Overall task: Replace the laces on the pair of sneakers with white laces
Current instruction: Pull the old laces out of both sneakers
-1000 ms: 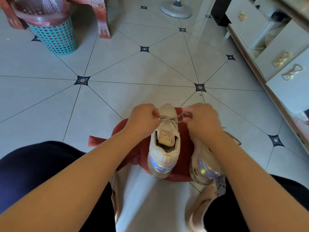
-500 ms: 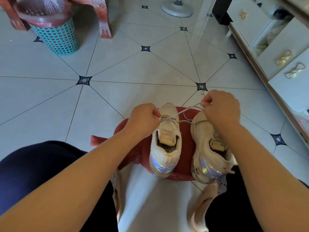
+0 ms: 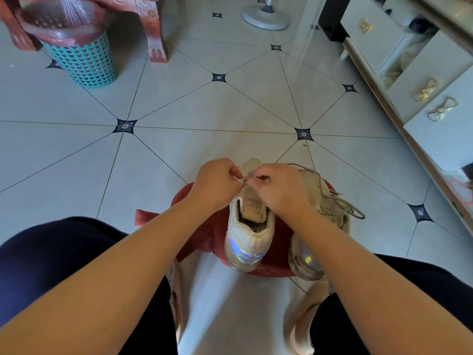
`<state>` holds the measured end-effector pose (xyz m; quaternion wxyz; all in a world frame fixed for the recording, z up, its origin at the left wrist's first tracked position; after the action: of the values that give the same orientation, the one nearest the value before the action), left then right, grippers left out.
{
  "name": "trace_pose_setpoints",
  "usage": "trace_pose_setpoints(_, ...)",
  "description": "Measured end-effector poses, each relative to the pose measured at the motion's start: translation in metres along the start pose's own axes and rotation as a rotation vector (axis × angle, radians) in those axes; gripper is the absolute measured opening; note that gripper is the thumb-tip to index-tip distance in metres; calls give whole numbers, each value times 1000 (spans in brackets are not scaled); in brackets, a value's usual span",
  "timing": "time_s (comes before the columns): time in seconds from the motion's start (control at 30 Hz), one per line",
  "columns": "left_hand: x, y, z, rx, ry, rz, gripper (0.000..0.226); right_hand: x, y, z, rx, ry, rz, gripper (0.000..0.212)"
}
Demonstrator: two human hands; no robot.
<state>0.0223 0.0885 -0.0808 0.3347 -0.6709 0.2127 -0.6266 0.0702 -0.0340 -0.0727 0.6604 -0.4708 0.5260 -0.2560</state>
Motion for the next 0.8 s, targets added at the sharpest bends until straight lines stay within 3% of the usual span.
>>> trace_pose_setpoints(0.1,-5,-4,0,7,-18,33,18,40,-45,21,303,302,153,26)
trace_pose_setpoints(0.17,-9,-6,-2,8,-29,45,20,63,-77,29,426,388,243,29)
trace_pose_setpoints(0.3,-4,-3,-2,-1,1,32,19,40,-49,13,51,225,101,27)
trace_pose_setpoints(0.37,-1,-1,0,-13,18,46,17,30,-28,4,-53,169,-78,21)
trace_pose_setpoints(0.43,2,2,1,-41,35,61,14,25,-21,1,-59,118,-207,25)
trace_pose_setpoints(0.5,3,5,2,-70,46,76,14,23,-23,-4,3,130,-137,38)
trace_pose_setpoints(0.57,4,7,6,-72,72,94,19,20,-24,-7,7,153,-10,29)
trace_pose_setpoints(0.67,7,9,11,-50,154,116,24,20,-12,-6,-191,214,-93,31)
trace_pose_setpoints(0.8,11,18,17,-76,200,196,22,24,-6,-3,-158,242,-47,26)
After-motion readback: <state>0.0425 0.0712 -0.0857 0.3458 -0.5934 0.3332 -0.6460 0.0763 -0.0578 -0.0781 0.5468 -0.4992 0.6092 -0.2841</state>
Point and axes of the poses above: each hand's wrist, its own z-axis towards the middle knuckle, its own y-axis out of the palm, x = y × z, the point moved 3 cm from there along z, towards the middle knuckle, and after that the axes turned 11 degrees about y, right-handed, at the moved point
